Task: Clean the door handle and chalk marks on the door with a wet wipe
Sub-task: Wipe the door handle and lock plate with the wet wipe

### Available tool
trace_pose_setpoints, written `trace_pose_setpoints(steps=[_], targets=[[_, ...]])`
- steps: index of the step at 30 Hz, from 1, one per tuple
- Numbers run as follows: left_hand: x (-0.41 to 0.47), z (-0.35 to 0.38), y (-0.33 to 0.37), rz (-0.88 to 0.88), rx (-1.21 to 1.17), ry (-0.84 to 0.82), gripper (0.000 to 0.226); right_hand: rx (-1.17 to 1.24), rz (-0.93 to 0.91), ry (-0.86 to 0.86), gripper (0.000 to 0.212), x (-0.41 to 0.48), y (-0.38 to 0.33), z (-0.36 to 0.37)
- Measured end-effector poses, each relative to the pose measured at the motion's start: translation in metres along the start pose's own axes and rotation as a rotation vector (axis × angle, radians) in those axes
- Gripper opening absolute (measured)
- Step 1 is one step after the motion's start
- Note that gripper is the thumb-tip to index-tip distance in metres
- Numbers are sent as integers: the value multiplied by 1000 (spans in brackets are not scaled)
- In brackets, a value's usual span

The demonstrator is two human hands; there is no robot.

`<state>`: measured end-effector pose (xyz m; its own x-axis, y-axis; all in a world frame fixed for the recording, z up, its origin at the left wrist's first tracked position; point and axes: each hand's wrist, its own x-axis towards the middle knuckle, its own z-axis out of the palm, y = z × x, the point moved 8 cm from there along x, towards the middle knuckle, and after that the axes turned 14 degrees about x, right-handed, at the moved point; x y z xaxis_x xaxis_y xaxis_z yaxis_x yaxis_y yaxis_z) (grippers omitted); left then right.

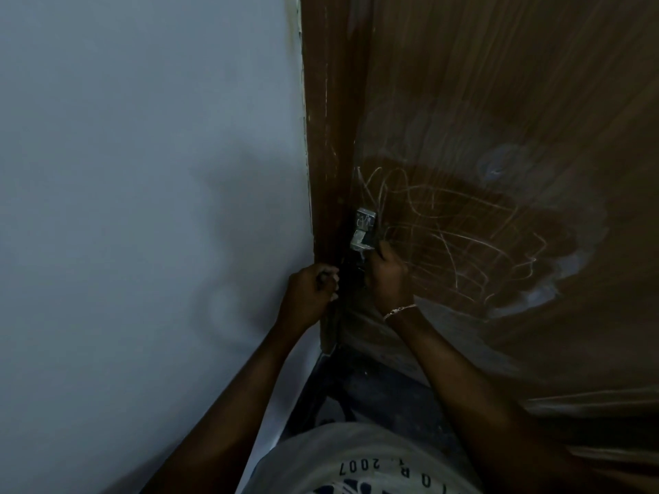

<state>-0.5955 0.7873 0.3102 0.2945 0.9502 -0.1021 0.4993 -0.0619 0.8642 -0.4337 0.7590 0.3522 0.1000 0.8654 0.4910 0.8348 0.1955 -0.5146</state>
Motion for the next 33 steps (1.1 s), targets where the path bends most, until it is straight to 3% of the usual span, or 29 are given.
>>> trace_pose_setpoints(steps=[13, 18, 25, 29, 33], targets=[[1, 4, -2, -34, 1, -26, 25, -17, 29, -44, 21, 12, -11, 24], [2, -1, -4, -29, -12, -16, 22, 6, 82, -22, 14, 9, 0, 14], [4, -2, -2, -36, -10, -22, 22, -5, 108, -70, 27, 9, -5, 29], [5, -4, -5, -40, -3, -2, 22, 20, 106, -22, 20, 16, -8, 22], [5, -2, -2, -25, 42, -6, 21, -41, 91, -94, 20, 21, -18, 37]])
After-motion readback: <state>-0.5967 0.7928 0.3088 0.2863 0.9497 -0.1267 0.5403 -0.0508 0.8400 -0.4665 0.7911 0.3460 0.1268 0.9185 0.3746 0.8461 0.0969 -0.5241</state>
